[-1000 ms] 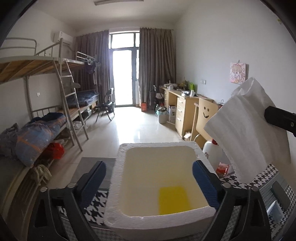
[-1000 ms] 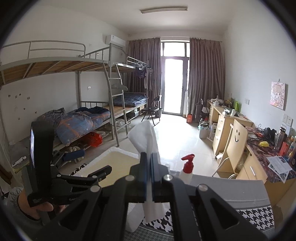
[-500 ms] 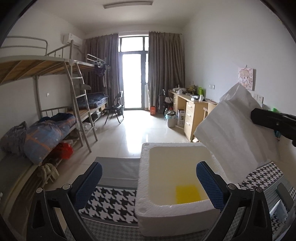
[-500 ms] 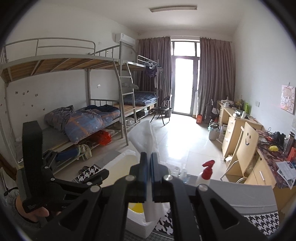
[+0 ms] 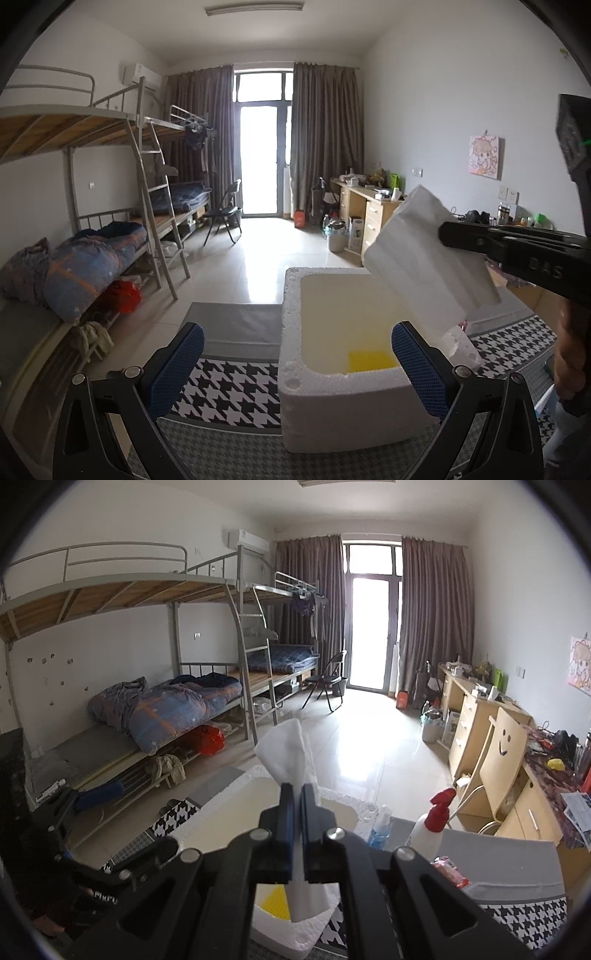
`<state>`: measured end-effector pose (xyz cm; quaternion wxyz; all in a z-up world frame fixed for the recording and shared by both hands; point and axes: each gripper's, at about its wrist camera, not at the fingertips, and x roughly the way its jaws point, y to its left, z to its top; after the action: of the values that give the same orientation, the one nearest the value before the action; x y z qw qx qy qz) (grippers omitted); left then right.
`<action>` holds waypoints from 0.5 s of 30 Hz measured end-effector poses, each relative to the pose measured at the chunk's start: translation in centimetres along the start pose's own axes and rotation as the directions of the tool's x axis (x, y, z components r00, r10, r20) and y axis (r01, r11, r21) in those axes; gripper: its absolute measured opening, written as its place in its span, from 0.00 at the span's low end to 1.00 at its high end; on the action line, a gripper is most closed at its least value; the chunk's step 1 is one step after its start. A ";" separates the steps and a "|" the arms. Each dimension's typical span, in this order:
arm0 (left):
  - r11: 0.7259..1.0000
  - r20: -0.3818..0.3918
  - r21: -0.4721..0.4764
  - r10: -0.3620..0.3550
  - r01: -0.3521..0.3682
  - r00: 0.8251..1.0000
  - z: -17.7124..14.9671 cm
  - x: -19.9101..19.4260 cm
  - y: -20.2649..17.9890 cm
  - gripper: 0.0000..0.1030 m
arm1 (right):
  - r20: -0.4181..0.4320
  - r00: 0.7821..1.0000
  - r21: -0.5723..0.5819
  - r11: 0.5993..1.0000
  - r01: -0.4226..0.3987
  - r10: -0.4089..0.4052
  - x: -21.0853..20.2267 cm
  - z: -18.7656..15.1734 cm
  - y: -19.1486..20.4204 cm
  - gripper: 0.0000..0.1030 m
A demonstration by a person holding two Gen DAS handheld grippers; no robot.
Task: Organize soft objects
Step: 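Lower the white tissue into the foam box and open the right tool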
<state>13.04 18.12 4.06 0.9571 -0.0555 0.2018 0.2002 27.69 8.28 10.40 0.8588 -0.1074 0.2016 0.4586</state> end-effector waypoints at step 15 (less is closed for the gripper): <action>1.000 -0.005 -0.006 -0.006 0.006 1.000 -0.9 -0.5 0.1 0.99 | -0.088 0.996 0.007 1.000 -0.012 0.012 2.2 -0.8 0.1 0.06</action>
<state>12.20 17.84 3.45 0.9571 -0.0594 0.2032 0.1979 28.47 9.65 8.71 0.8466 -0.1237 0.2413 0.4580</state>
